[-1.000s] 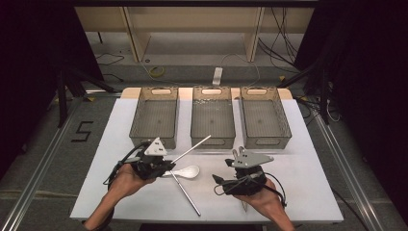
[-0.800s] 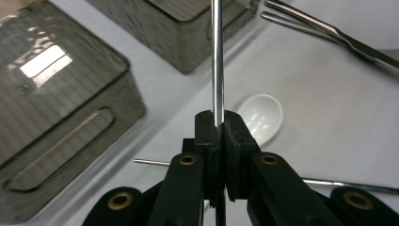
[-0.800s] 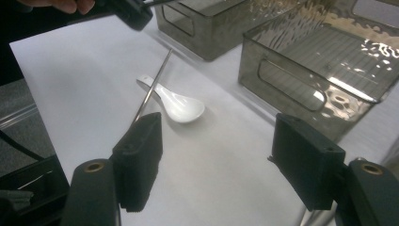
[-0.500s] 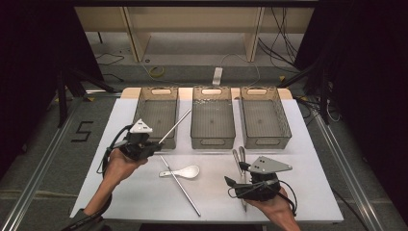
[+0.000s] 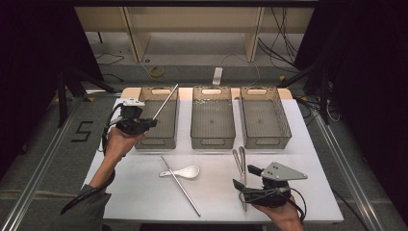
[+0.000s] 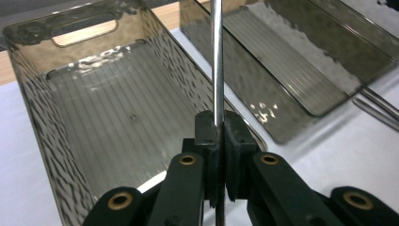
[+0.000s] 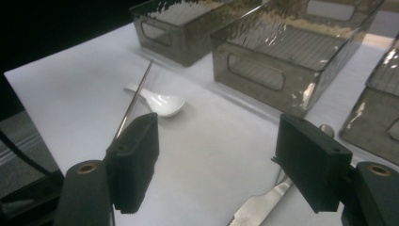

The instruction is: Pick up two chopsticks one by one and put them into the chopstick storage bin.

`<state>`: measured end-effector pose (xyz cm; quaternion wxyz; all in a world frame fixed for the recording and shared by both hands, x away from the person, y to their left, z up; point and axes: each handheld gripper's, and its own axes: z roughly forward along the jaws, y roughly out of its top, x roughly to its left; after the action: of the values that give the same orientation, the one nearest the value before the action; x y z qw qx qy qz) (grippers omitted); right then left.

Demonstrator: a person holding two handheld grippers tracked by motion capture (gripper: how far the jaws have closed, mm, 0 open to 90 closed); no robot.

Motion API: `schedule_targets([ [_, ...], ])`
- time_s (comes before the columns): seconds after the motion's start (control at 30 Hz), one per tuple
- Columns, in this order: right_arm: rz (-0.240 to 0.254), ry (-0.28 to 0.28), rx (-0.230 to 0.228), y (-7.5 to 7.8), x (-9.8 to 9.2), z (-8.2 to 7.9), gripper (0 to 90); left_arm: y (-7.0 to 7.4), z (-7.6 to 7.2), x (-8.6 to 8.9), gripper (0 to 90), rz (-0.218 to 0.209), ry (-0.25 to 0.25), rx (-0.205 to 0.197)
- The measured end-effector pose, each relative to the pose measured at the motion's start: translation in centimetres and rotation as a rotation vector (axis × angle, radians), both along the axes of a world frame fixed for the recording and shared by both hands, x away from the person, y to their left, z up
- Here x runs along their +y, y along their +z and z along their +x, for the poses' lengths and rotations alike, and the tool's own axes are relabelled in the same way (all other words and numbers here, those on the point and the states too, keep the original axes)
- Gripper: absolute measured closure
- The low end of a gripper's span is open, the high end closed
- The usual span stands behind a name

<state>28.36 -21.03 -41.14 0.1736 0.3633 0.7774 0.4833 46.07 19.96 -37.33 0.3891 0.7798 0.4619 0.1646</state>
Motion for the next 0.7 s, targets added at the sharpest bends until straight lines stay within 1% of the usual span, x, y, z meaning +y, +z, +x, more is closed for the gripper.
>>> schedule_targets([
  [0.03,0.01,-0.001,-0.002,0.0,-0.1,0.0,31.0,0.0,0.4,0.1,84.9,-0.002,0.008,0.001],
  [0.07,0.01,-0.001,-0.002,0.0,-0.1,0.0,31.0,0.0,0.8,0.1,84.9,-0.008,0.023,0.0],
  [0.1,0.023,-0.002,-0.005,-0.1,-0.3,-0.2,30.7,0.0,1.2,0.3,84.9,-0.011,0.031,0.002],
  [0.13,0.023,-0.003,-0.004,-0.1,-0.4,-0.2,30.7,0.0,2.1,0.4,84.9,-0.024,0.051,0.007],
  [0.17,0.022,-0.004,-0.006,-0.1,-0.5,-0.3,30.6,0.0,2.1,0.4,84.9,-0.024,0.051,0.007],
  [0.23,0.024,-0.004,-0.004,-0.1,-0.5,-0.4,30.3,-0.1,3.0,0.5,84.9,-0.017,0.065,0.015],
  [0.3,0.021,-0.001,-0.009,-0.2,-0.5,-0.5,30.4,-0.3,3.7,0.6,84.9,-0.021,0.075,0.02],
  [0.37,0.019,-0.002,-0.01,-0.2,-0.5,-0.5,30.6,-0.4,4.2,0.6,84.9,-0.027,0.075,0.019],
  [0.43,0.021,-0.002,-0.012,-0.3,-0.6,-0.6,30.7,-0.6,4.8,0.6,84.8,-0.011,0.082,0.023],
  [0.53,0.024,0.002,-0.007,-0.3,-0.6,-0.6,30.1,-0.9,5.4,0.7,84.8,-0.005,0.098,0.03],
  [0.67,0.03,0.005,-0.008,-0.4,-0.5,-0.7,29.5,-1.3,6.0,0.8,84.7,0.008,0.107,0.035],
  [0.7,0.033,0.009,-0.005,-0.4,-0.5,-0.7,29.0,-1.5,6.1,0.9,84.8,0.006,0.113,0.037],
])
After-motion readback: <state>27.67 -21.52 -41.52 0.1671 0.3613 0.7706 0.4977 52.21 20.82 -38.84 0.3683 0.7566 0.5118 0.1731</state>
